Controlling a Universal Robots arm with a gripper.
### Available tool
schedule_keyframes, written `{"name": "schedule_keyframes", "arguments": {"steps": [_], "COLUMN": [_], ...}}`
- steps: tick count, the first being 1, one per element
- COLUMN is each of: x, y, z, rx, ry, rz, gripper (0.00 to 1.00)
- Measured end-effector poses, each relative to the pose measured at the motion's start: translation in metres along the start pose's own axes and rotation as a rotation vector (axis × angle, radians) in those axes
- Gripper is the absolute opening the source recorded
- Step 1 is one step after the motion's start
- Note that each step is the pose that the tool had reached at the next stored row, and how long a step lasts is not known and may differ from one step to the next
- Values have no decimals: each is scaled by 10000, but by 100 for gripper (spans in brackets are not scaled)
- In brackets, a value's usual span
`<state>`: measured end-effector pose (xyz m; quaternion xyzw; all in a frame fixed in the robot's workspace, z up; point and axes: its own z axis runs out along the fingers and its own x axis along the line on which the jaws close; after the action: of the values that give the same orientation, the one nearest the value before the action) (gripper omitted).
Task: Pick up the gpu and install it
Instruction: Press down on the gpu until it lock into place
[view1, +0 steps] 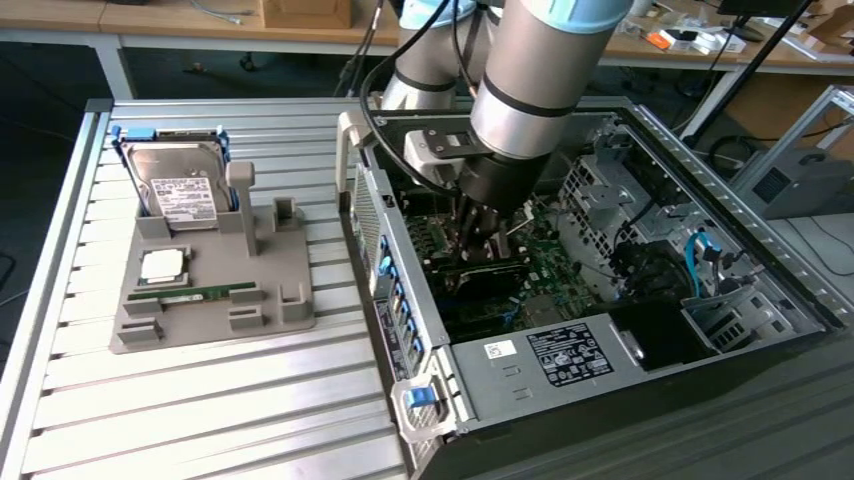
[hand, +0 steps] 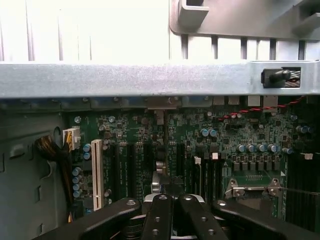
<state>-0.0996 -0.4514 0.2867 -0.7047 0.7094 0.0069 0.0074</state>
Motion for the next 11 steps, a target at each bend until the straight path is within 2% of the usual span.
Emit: {"name": "schedule_keyframes", "arguments": {"steps": [11], "x": [3], "y": [66], "z": [99], "rx": [-4], "ry": [6], "rz": [1], "gripper": [10]}}
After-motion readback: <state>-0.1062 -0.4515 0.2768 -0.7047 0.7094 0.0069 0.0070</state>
